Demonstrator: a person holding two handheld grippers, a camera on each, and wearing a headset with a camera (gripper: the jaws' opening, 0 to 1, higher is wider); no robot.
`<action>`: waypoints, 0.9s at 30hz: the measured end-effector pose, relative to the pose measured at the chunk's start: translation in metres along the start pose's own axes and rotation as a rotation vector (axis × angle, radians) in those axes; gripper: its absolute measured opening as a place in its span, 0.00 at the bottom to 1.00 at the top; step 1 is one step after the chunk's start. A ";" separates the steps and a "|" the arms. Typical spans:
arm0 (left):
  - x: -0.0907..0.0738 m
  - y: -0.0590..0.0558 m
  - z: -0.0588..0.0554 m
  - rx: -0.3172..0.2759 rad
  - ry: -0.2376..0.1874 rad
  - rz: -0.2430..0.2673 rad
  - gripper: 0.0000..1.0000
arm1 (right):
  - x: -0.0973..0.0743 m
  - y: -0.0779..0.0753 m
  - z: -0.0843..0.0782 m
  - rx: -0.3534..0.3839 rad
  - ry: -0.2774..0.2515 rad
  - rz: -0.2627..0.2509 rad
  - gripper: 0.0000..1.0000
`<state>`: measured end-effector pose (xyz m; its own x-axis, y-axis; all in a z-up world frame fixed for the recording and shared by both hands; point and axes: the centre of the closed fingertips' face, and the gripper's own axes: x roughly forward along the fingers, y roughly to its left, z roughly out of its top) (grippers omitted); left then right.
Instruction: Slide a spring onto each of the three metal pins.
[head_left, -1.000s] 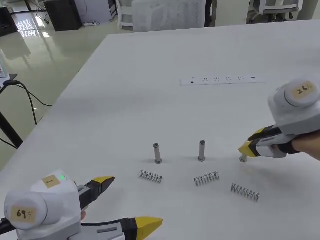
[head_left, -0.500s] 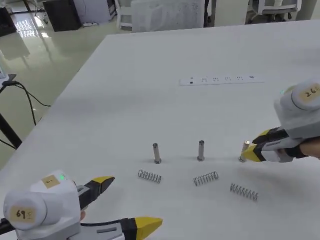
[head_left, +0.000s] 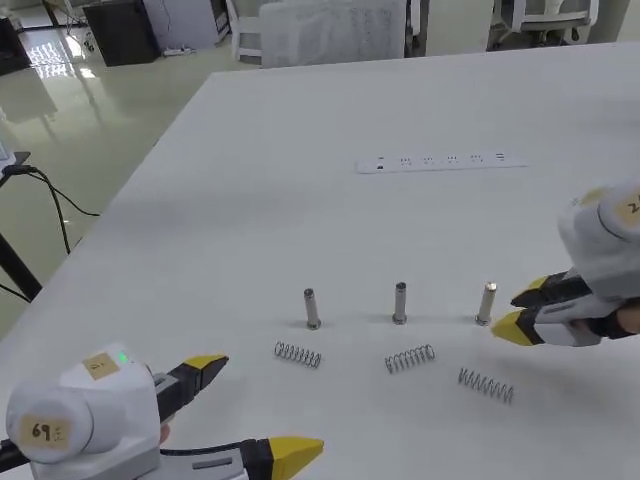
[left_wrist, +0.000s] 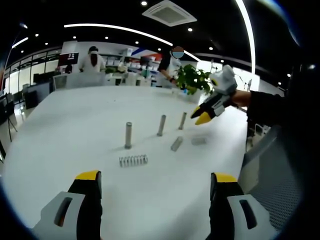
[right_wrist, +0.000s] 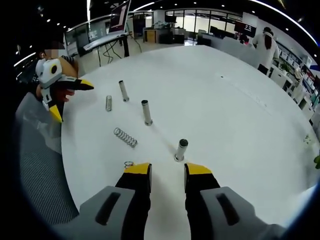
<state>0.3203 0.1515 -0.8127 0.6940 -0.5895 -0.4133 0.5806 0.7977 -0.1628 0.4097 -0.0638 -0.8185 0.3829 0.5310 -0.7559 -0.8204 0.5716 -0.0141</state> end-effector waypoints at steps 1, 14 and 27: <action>0.000 0.000 0.000 0.000 0.000 0.000 0.87 | 0.000 0.001 -0.001 0.000 0.003 0.003 0.24; 0.000 -0.001 0.000 0.001 0.001 0.000 0.86 | 0.001 0.029 -0.017 -0.034 0.049 0.071 0.22; 0.000 -0.002 -0.001 0.001 -0.001 -0.002 0.86 | 0.005 0.047 -0.029 -0.060 0.086 0.126 0.22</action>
<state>0.3190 0.1504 -0.8128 0.6936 -0.5911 -0.4117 0.5821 0.7966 -0.1629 0.3607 -0.0523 -0.8418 0.2400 0.5389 -0.8074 -0.8844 0.4644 0.0471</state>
